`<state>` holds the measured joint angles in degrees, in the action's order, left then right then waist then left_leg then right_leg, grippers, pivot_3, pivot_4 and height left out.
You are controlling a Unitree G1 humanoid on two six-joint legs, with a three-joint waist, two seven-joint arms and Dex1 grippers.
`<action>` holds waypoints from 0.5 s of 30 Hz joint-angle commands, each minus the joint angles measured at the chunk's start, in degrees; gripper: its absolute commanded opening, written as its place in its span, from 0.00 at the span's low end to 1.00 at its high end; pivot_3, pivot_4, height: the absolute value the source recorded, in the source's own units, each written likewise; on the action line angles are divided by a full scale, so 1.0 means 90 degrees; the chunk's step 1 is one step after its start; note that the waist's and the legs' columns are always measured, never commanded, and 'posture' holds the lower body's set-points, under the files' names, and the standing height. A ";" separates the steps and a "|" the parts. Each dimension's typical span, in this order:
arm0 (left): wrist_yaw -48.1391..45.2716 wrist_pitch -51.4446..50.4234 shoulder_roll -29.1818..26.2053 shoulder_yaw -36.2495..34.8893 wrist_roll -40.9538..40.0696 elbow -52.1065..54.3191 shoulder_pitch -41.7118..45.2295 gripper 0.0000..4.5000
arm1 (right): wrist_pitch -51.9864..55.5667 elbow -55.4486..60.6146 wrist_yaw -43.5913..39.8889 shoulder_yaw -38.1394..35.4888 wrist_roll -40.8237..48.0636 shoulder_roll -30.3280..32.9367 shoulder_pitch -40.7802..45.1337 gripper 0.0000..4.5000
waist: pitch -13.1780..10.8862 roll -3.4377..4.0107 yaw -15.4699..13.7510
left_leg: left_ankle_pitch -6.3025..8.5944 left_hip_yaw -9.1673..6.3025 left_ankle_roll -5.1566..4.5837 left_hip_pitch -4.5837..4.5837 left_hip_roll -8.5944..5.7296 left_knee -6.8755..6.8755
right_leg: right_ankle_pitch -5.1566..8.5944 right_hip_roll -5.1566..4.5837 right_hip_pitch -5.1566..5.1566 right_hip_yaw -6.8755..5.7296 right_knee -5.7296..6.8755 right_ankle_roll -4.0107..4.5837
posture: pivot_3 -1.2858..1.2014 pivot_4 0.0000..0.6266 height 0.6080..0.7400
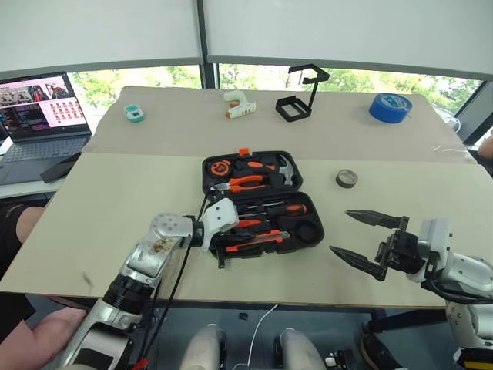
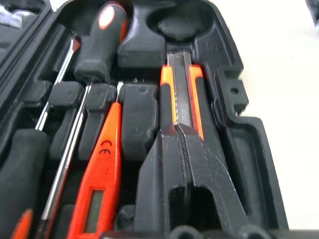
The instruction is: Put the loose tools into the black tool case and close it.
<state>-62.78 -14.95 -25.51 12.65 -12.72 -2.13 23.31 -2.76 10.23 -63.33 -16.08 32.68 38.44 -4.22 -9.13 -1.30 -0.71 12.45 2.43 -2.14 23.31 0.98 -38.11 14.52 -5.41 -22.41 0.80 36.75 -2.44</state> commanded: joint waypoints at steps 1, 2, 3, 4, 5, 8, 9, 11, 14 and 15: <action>0.0103 0.0406 0.0043 -0.1233 -0.1027 0.0363 -0.0006 0.26 | -0.0352 -0.0488 0.0377 -0.0774 0.0009 -0.0177 -0.0215 1.00 | -0.0001 -0.0002 -0.0009 | 0.0000 -0.0003 0.0000 0.0004 0.0001 0.0000 | 0.0000 0.0000 -0.0003 -0.0002 0.0000 0.0000 | 0.52 0.24 1.00; 0.0217 0.0378 0.0064 -0.1549 -0.1305 0.0483 -0.0043 0.33 | -0.0559 -0.0724 0.0471 -0.0933 -0.0115 -0.0233 -0.0308 1.00 | -0.0001 -0.0002 -0.0008 | 0.0000 -0.0004 0.0000 0.0004 0.0001 0.0000 | 0.0000 -0.0001 -0.0001 -0.0003 -0.0001 0.0000 | 0.52 0.24 1.00; 0.0293 0.0308 0.0036 -0.1803 -0.1521 0.0611 -0.0102 0.43 | -0.0742 -0.0926 0.0574 -0.1072 -0.0226 -0.0291 -0.0393 1.00 | -0.0001 -0.0002 -0.0006 | 0.0000 -0.0004 0.0000 0.0003 0.0000 0.0000 | 0.0000 -0.0004 0.0000 -0.0003 -0.0001 0.0000 | 0.52 0.24 1.00; 0.0383 0.0214 -0.0037 -0.2050 -0.1680 0.0726 -0.0186 0.52 | -0.0956 -0.1138 0.0698 -0.1225 -0.0335 -0.0366 -0.0467 1.00 | -0.0001 -0.0002 -0.0003 | 0.0000 -0.0003 0.0000 0.0002 -0.0001 0.0000 | 0.0000 -0.0008 0.0002 -0.0002 -0.0002 0.0000 | 0.52 0.24 1.00; 0.0362 0.0163 -0.0153 -0.2350 -0.1893 0.0824 -0.0335 0.61 | -0.1129 -0.1376 0.0898 -0.1408 -0.0423 -0.0464 -0.0570 1.00 | -0.0001 -0.0002 0.0003 | 0.0001 -0.0003 -0.0001 -0.0001 -0.0001 0.0000 | 0.0000 -0.0008 0.0005 -0.0002 -0.0004 0.0000 | 0.52 0.24 1.00; 0.0056 0.0337 -0.0537 -0.2991 -0.2218 0.0839 -0.0893 0.87 | -0.1488 -0.1876 0.1241 -0.1720 -0.0632 -0.0661 -0.0866 1.00 | 0.0000 0.0001 0.0043 | 0.0002 0.0002 -0.0001 -0.0009 0.0000 0.0010 | 0.0000 -0.0008 0.0007 0.0003 -0.0006 0.0000 | 0.52 0.24 1.00; -0.0060 0.0416 -0.0718 -0.3165 -0.2216 0.0719 -0.1092 0.93 | -0.1566 -0.1986 0.1277 -0.1748 -0.0697 -0.0703 -0.0983 1.00 | 0.0000 0.0002 0.0066 | 0.0002 0.0004 -0.0001 -0.0015 0.0000 0.0017 | 0.0001 -0.0007 0.0007 0.0005 -0.0006 0.0002 | 0.52 0.24 1.00; -0.0154 0.0658 -0.0885 -0.3444 -0.2252 0.0468 -0.1272 0.99 | -0.1624 -0.2052 0.1364 -0.1736 -0.0783 -0.0741 -0.1126 1.00 | -0.0002 0.0003 0.0090 | 0.0002 0.0007 -0.0001 -0.0019 0.0004 0.0026 | 0.0006 -0.0004 0.0005 0.0006 -0.0004 0.0010 | 0.52 0.24 1.00; -0.0395 0.0997 -0.1097 -0.3668 -0.2245 0.0132 -0.1388 0.99 | -0.1399 -0.1840 0.1815 -0.1690 -0.0947 -0.0700 -0.1050 1.00 | -0.0002 0.0003 0.0098 | 0.0000 0.0008 0.0001 -0.0019 0.0003 0.0026 | 0.0007 -0.0007 0.0004 0.0007 -0.0006 0.0013 | 0.52 0.24 1.00; -0.0402 0.1022 -0.1101 -0.3674 -0.2254 0.0131 -0.1391 0.99 | -0.1187 -0.1734 0.1990 -0.1633 -0.0975 -0.0633 -0.0884 1.00 | -0.0003 0.0003 0.0099 | 0.0000 0.0009 0.0002 -0.0020 0.0002 0.0026 | 0.0007 -0.0011 0.0005 0.0008 -0.0007 0.0013 | 0.52 0.24 1.00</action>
<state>-65.48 -7.52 -34.64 -19.31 -31.71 -1.34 10.60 -14.76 -8.88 -48.14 -30.20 23.83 31.54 -14.26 -9.15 -1.27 0.18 12.45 2.52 -2.12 23.13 0.99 -37.88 14.59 -5.52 -22.35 0.89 36.66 -2.32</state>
